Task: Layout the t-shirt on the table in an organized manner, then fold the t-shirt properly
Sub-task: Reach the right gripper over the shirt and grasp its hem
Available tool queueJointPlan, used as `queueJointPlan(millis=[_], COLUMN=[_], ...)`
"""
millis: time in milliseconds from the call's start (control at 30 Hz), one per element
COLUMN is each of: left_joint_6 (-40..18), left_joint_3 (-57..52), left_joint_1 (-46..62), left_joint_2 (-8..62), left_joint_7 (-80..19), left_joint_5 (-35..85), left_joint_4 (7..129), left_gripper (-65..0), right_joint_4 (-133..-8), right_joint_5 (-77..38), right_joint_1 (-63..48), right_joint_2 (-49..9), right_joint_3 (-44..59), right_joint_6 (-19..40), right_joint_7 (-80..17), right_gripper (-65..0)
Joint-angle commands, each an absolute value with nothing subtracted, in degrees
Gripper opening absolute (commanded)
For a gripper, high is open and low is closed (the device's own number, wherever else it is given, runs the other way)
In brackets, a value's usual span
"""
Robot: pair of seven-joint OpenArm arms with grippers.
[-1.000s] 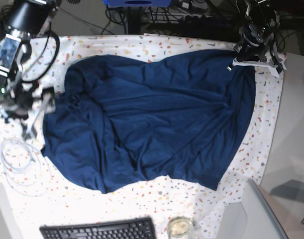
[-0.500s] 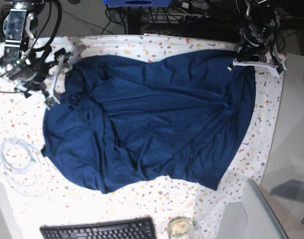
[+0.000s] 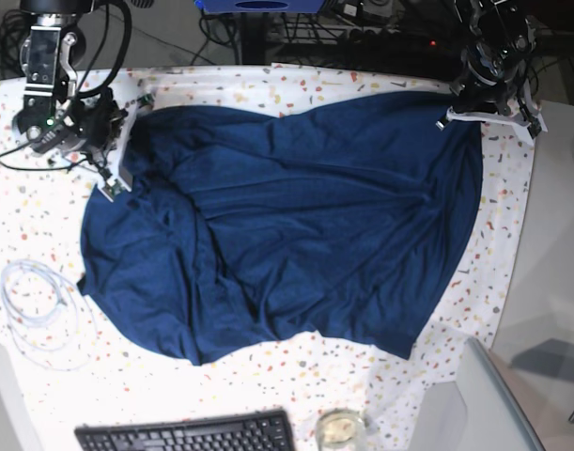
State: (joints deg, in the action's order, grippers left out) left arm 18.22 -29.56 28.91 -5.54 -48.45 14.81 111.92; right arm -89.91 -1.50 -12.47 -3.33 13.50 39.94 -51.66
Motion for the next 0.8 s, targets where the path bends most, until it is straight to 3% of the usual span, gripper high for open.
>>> queueJointPlan(millis=[0, 333, 633, 700, 767], left_joint_6=[18.4, 18.4, 18.4, 18.4, 18.4], left_joint_3=[-29.7, -29.4, -29.1, -29.1, -29.5], left_joint_1=[29.2, 28.8, 28.7, 28.7, 28.7], left_joint_2=[-5.3, -5.3, -5.3, -5.3, -5.3], left_joint_7=[-47.6, -47.6, -47.6, -47.6, -47.6], left_joint_5=[14.6, 14.6, 14.6, 14.6, 14.6], left_joint_4=[113.1, 113.1, 113.1, 113.1, 113.1], left_gripper=[-65.0, -65.0, -65.0, -65.0, -65.0], right_joint_4=[-92.3, -110.4, -99.1, -94.1, -90.9], right_joint_5=[-2.1, -2.0, -2.0, -2.0, -1.9], right_joint_1=[-13.0, -17.8, -6.8, -2.7, 0.2], right_joint_2=[-3.1, 0.3, 3.5, 4.4, 4.4], right_joint_3=[13.7, 6.0, -4.3, -4.4, -4.4], right_joint_6=[40.0, 40.0, 39.4, 38.5, 38.4], right_joint_7=[-51.0, -60.7, -61.3, -61.7, -61.8], right_gripper=[-64.4, -65.0, -64.5, -59.1, -48.0])
